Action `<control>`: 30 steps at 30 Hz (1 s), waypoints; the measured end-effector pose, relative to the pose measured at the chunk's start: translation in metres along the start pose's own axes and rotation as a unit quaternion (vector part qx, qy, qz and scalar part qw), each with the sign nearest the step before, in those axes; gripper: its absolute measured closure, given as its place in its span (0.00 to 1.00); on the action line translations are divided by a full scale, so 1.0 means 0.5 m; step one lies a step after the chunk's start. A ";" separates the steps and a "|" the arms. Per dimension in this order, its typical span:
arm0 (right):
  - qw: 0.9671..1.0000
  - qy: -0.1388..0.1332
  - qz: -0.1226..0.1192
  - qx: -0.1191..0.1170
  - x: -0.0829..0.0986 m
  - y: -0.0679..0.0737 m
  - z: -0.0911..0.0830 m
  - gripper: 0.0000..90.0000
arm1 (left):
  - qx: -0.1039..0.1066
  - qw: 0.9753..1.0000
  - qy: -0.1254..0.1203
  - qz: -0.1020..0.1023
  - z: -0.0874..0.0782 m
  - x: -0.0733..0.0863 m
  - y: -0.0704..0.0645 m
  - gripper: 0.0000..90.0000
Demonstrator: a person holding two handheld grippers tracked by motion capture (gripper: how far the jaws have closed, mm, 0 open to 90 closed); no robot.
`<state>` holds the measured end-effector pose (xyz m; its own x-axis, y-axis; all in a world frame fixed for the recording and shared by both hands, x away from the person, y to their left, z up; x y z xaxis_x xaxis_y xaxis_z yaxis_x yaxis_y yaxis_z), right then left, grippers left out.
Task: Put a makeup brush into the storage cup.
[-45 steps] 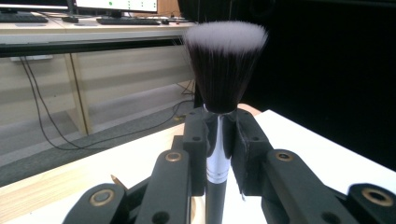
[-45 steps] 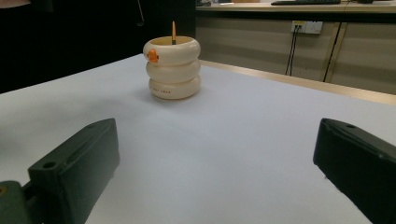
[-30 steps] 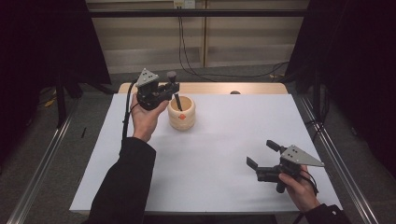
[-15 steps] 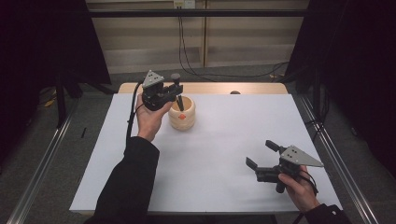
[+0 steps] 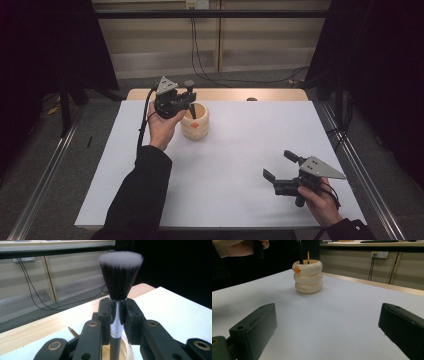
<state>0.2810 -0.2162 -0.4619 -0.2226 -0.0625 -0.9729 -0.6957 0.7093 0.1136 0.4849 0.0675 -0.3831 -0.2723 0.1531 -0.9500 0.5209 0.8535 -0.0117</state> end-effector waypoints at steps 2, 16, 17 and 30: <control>1.000 -0.001 -0.001 0.000 0.000 0.000 0.001 0.02 | 0.007 1.000 -0.005 -0.002 0.002 0.002 -0.003 0.86; 1.000 0.001 -0.005 -0.006 0.000 0.001 -0.001 0.02 | 0.004 1.000 0.007 -0.008 0.012 0.042 0.001 0.86; 1.000 0.001 -0.005 -0.006 0.000 0.001 -0.001 0.02 | 0.003 1.000 0.008 -0.008 0.012 0.044 0.001 0.86; 1.000 -0.006 -0.004 -0.009 -0.003 0.004 -0.001 0.02 | -0.002 1.000 0.016 -0.009 0.022 0.054 0.000 0.86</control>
<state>0.2798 -0.2151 -0.4602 -0.2088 -0.0604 -0.9761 -0.7102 0.6955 0.1089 0.4867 0.0661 -0.4122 -0.3072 0.1527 -0.9393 0.5122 0.8584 -0.0280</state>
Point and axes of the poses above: each handheld gripper's, and its own axes: z roughly forward along the jaws, x roughly out of its underside, y roughly to its left, the point moved 7 cm from there along z, roughly forward along the jaws, and after that the axes turned 11 degrees about -x, right-handed, at the moved point
